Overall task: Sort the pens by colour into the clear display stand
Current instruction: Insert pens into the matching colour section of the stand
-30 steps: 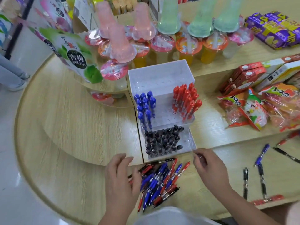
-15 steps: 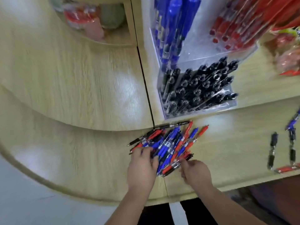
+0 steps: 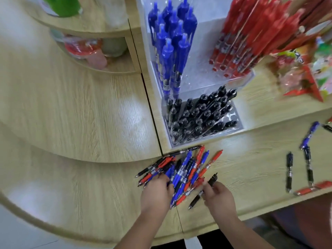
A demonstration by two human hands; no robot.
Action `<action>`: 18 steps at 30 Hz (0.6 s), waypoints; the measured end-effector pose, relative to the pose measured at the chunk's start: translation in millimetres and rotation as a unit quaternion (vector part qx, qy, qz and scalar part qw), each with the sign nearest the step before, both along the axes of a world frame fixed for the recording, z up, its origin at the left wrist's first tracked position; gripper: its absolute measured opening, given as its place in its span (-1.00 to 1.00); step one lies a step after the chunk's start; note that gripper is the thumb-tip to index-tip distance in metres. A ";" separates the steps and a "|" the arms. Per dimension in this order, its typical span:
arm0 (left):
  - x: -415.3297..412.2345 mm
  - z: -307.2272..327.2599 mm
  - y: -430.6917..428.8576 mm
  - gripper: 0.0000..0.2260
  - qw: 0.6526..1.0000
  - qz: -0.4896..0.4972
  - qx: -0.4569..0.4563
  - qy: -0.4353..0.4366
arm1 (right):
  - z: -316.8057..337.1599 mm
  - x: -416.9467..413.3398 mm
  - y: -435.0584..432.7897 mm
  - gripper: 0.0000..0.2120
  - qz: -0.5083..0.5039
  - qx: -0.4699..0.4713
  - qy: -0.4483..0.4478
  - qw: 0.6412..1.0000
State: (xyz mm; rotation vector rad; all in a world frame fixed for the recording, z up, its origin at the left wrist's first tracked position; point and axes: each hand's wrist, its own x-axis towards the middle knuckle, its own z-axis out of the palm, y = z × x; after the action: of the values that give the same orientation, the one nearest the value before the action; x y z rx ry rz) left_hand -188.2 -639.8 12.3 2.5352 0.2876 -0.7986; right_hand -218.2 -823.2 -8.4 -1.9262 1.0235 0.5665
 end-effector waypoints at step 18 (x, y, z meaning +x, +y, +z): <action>69.1 215.1 -48.0 -0.83 0.943 0.120 -0.229 -0.208 | 215.5 132.0 -83.1 -0.94 0.275 -0.061 -0.363 0.888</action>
State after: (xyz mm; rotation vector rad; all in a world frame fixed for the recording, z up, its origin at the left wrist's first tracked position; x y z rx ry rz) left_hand -119.1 -687.8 227.4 2.1029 0.2308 -0.1916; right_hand -86.3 -906.3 207.1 -2.2719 0.0255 0.0375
